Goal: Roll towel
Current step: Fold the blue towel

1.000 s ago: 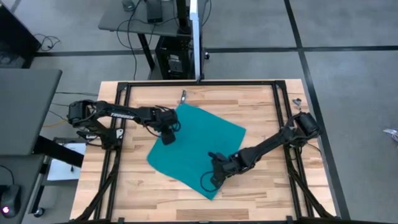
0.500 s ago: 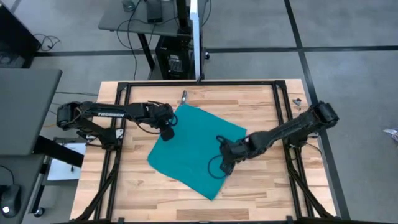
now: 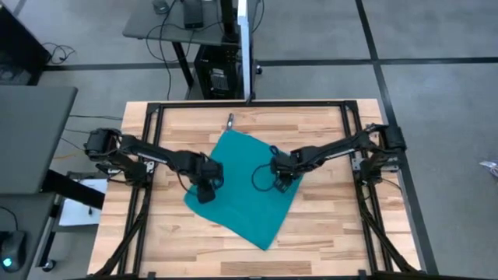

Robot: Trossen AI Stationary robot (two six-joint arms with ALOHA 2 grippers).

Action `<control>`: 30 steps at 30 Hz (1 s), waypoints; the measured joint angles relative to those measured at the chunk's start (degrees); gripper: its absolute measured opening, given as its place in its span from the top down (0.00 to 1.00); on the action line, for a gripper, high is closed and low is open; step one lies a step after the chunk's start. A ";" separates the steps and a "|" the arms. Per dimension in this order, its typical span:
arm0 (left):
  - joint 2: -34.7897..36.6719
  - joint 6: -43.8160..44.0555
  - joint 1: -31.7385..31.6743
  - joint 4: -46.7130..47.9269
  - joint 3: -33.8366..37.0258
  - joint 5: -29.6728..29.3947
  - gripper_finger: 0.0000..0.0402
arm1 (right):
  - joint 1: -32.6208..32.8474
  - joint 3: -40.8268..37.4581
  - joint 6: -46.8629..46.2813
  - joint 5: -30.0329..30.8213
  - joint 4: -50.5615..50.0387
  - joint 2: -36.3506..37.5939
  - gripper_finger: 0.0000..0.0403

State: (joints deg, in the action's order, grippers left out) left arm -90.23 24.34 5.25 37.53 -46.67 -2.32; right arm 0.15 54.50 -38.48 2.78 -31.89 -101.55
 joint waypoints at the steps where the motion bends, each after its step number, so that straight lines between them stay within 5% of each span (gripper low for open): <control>1: -0.73 1.11 1.16 -0.39 -0.09 -0.56 0.63 | -0.11 0.03 1.08 -0.41 -0.25 -0.34 0.63; 11: -3.35 14.84 9.60 -9.56 -0.18 -2.79 0.63 | -8.94 0.31 19.97 -2.67 -2.48 -0.14 0.63; 19: -3.35 17.03 10.74 -8.69 -0.48 -2.05 0.63 | -18.75 4.65 36.13 -2.31 -4.21 -0.66 0.63; 25: -1.25 13.11 8.70 0.50 -4.30 -0.43 0.63 | -21.60 12.47 35.89 -7.85 -15.36 -0.44 0.63; 30: 3.29 8.61 6.52 4.38 -6.83 -1.60 0.63 | -16.96 12.94 30.84 -13.66 -17.12 4.33 0.63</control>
State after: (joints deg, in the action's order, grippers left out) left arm -86.94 32.95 11.77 41.91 -53.49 -3.92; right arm -16.81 67.44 -7.64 -10.88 -49.01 -97.22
